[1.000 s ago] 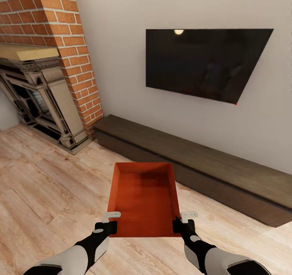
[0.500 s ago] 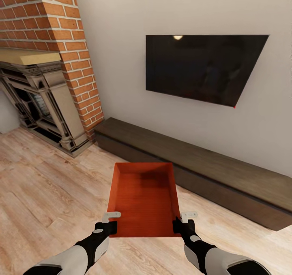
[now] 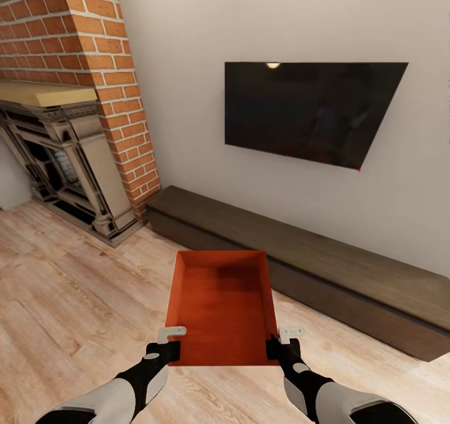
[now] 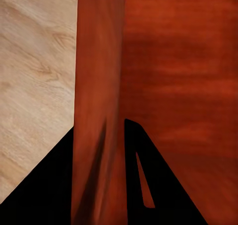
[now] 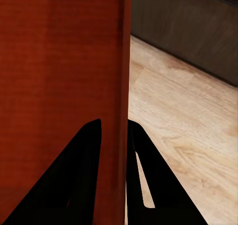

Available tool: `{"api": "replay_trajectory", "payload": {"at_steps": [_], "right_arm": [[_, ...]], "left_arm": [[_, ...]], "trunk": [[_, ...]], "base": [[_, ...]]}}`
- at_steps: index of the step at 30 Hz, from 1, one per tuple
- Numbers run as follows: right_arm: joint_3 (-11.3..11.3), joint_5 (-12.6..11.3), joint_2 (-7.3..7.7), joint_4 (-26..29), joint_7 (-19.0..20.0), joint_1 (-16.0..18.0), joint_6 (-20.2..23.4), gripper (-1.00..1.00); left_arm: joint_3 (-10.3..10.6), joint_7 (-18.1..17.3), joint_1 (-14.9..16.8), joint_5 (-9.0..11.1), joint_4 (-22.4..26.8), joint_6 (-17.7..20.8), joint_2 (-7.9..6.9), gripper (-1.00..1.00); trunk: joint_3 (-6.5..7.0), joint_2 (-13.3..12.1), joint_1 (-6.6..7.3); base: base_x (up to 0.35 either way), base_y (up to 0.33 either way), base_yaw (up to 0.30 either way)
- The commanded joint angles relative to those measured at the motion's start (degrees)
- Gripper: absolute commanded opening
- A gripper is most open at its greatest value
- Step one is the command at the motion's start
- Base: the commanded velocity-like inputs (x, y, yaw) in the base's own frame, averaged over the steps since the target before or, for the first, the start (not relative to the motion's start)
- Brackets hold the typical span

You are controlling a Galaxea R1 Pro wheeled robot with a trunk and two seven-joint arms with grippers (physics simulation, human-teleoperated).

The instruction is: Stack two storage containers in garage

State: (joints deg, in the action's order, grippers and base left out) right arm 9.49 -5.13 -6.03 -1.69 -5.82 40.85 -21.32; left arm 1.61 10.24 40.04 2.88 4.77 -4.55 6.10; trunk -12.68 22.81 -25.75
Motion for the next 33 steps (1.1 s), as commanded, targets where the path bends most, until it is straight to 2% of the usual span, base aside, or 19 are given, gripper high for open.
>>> {"api": "replay_trajectory", "payload": {"at_steps": [1,33], "right_arm": [[-0.17,-0.84,-0.41,-0.07,-0.07,0.11,-0.39,-1.00],[-0.17,-0.80,-0.40,-0.07,-0.07,0.12,-0.39,-1.00]], "left_arm": [[-0.21,0.53,0.03,0.45,-0.20,-0.20,0.19,-1.00],[-0.21,0.57,0.03,0.45,-0.20,-0.20,0.23,-1.00]], "trunk": [[-0.01,0.11,-0.03],[2.95,0.11,-0.03]], "base": [[0.000,0.000,0.000],[0.000,0.000,0.000]]}}
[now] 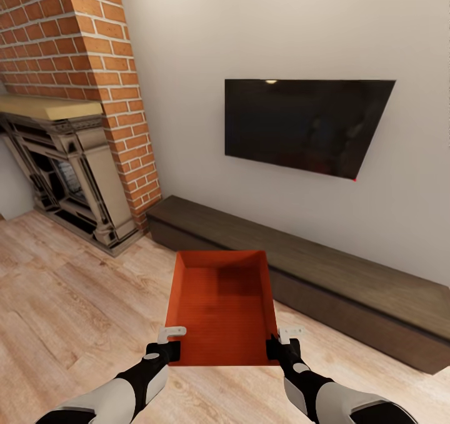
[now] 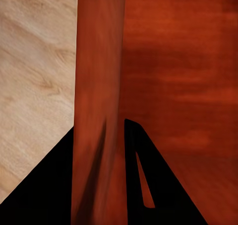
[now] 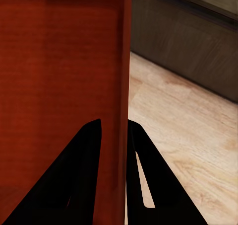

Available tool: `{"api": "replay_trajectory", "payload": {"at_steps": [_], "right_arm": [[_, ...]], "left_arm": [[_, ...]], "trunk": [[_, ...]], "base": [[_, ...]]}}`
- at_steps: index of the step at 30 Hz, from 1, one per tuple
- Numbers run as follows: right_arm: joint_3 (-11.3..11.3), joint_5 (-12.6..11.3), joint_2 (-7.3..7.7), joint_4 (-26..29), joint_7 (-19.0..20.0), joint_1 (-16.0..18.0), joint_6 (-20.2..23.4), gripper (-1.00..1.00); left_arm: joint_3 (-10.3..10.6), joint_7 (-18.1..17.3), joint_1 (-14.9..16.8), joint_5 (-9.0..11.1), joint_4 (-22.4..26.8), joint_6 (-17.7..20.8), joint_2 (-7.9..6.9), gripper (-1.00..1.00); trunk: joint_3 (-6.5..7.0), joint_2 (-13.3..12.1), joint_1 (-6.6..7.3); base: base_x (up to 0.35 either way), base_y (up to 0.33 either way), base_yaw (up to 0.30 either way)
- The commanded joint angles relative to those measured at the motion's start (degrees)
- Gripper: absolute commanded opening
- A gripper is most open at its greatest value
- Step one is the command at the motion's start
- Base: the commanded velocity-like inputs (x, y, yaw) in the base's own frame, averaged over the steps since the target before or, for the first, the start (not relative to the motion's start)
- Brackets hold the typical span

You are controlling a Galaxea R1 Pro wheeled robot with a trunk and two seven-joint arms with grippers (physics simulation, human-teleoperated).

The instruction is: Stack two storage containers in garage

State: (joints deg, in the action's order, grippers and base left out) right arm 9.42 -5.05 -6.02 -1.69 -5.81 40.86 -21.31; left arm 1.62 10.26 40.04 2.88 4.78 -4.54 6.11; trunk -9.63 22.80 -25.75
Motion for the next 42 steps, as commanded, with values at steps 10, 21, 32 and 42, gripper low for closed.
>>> {"api": "replay_trajectory", "payload": {"at_steps": [10,21,32,42], "right_arm": [[-0.10,-0.88,-0.40,-0.07,-0.08,0.11,-0.39,-1.00],[-0.10,-0.85,-0.40,-0.07,-0.08,0.12,-0.39,-1.00],[-0.10,-0.84,-0.40,-0.07,-0.08,0.11,-0.39,-1.00],[-0.10,-0.84,-0.42,-0.07,-0.08,0.12,-0.39,-1.00]], "left_arm": [[-0.21,0.54,0.04,0.45,-0.21,-0.21,0.22,-1.00],[-0.21,0.53,0.04,0.44,-0.21,-0.21,0.22,-1.00],[-0.21,0.52,0.04,0.45,-0.21,-0.21,0.22,-1.00],[-0.21,0.49,0.04,0.44,-0.21,-0.21,0.22,-1.00]], "trunk": [[0.82,0.11,-0.03],[1.83,0.11,-0.03],[2.85,0.11,-0.03],[3.77,0.11,-0.03]], "base": [[0.000,0.000,0.000],[0.000,0.000,0.000],[0.000,0.000,0.000],[0.000,0.000,0.000]]}}
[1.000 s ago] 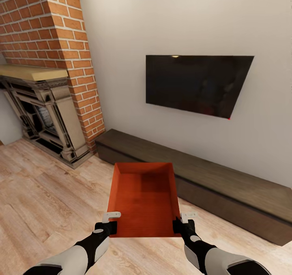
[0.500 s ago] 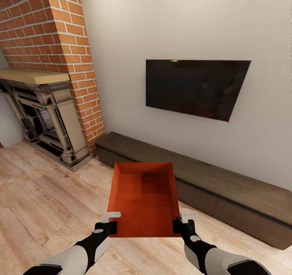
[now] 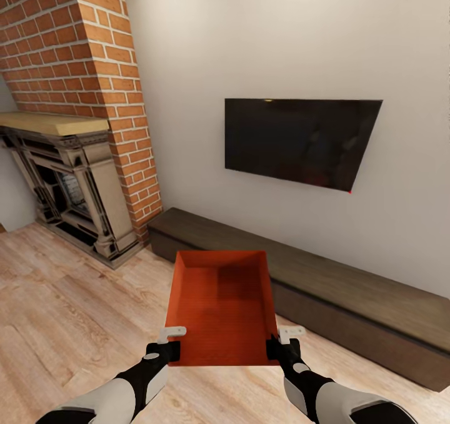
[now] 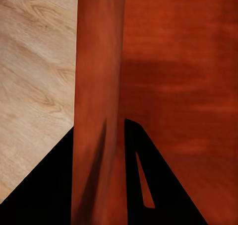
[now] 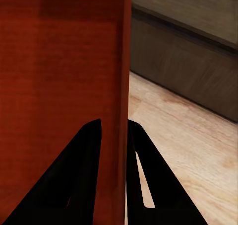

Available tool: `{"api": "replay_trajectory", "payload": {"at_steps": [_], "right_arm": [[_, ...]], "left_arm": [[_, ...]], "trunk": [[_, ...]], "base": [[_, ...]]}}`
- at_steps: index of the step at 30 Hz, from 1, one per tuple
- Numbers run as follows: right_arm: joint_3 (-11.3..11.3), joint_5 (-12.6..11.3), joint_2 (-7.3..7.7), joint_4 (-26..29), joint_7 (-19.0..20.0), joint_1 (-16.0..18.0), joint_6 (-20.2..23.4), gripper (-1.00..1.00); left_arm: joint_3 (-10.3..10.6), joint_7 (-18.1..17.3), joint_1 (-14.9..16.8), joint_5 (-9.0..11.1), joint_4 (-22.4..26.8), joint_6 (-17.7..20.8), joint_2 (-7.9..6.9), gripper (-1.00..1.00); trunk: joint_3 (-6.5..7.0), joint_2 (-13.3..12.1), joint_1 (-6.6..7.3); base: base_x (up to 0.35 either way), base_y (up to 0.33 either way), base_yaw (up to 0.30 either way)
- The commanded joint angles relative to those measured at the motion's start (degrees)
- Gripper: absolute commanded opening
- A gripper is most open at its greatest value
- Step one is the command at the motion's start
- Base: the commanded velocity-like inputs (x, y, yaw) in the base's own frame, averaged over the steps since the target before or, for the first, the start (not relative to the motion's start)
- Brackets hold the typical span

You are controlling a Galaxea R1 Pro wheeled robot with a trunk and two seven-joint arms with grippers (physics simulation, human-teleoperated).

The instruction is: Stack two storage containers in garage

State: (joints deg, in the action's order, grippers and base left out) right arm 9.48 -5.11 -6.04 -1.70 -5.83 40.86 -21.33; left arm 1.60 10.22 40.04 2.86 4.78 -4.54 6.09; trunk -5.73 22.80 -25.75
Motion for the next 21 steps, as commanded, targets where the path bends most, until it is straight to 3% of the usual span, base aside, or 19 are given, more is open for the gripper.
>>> {"api": "replay_trajectory", "payload": {"at_steps": [1,21], "right_arm": [[-0.16,-0.77,-0.39,-0.06,-0.06,0.13,-0.38,-1.00],[-0.16,-0.86,-0.38,-0.06,0.01,0.12,-0.31,-1.00]], "left_arm": [[-0.19,0.56,0.04,0.45,-0.21,-0.20,0.24,-1.00],[-0.19,0.53,0.04,0.48,-0.21,-0.20,0.24,-1.00]], "trunk": [[-0.03,0.12,-0.04],[1.81,0.12,-0.04]], "base": [[0.000,0.000,0.000],[0.000,0.000,0.000]]}}
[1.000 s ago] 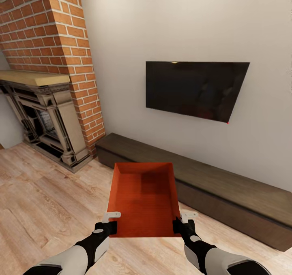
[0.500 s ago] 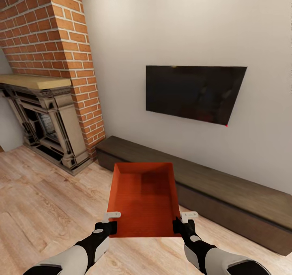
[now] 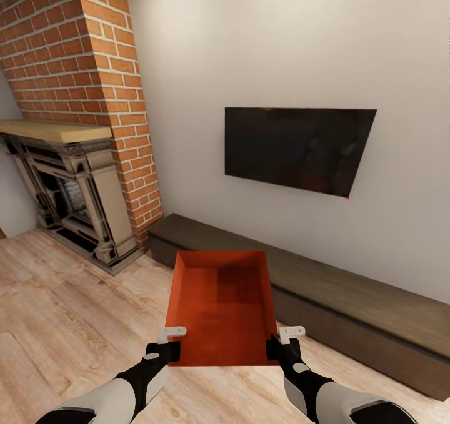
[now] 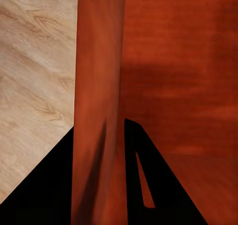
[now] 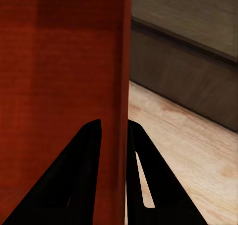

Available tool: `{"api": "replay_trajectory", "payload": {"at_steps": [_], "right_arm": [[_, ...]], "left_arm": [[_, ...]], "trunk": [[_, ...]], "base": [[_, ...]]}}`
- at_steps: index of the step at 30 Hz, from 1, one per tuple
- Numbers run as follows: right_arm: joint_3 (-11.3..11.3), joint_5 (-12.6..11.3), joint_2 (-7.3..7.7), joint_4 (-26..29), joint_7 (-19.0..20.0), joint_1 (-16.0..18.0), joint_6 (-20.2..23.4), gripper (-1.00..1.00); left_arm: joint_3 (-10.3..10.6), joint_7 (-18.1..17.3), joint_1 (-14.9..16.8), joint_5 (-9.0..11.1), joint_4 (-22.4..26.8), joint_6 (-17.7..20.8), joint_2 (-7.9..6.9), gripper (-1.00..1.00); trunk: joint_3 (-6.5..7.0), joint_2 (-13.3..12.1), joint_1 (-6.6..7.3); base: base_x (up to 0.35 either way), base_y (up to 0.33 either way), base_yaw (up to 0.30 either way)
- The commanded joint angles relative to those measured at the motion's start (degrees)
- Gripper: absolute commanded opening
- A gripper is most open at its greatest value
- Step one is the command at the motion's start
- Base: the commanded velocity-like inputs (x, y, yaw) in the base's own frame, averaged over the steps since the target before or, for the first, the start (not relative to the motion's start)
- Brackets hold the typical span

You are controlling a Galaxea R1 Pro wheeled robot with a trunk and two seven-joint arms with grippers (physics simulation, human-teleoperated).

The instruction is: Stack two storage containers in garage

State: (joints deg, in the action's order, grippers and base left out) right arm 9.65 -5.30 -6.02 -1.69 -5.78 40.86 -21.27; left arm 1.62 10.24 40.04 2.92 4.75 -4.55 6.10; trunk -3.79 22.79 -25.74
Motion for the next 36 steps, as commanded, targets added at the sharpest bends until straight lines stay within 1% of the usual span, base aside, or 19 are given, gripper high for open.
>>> {"api": "replay_trajectory", "payload": {"at_steps": [1,31,36], "right_arm": [[-0.34,-0.67,-0.40,-0.07,-0.03,0.11,-0.36,-1.00],[-0.34,-0.59,-0.40,-0.07,-0.02,0.14,-0.35,-1.00],[-0.34,-0.62,-0.40,-0.07,-0.02,0.19,-0.35,-1.00]], "left_arm": [[-0.21,0.52,0.04,0.42,-0.18,-0.19,0.22,-1.00],[-0.21,0.56,0.04,0.40,-0.09,-0.19,0.22,-1.00],[-0.21,0.54,0.03,0.42,-0.09,-0.19,0.22,-1.00]], "trunk": [[-0.04,0.13,-0.04],[2.25,0.13,-0.04],[2.36,0.13,-0.04]], "base": [[0.000,0.000,0.000],[0.000,0.000,0.000],[0.000,0.000,0.000]]}}
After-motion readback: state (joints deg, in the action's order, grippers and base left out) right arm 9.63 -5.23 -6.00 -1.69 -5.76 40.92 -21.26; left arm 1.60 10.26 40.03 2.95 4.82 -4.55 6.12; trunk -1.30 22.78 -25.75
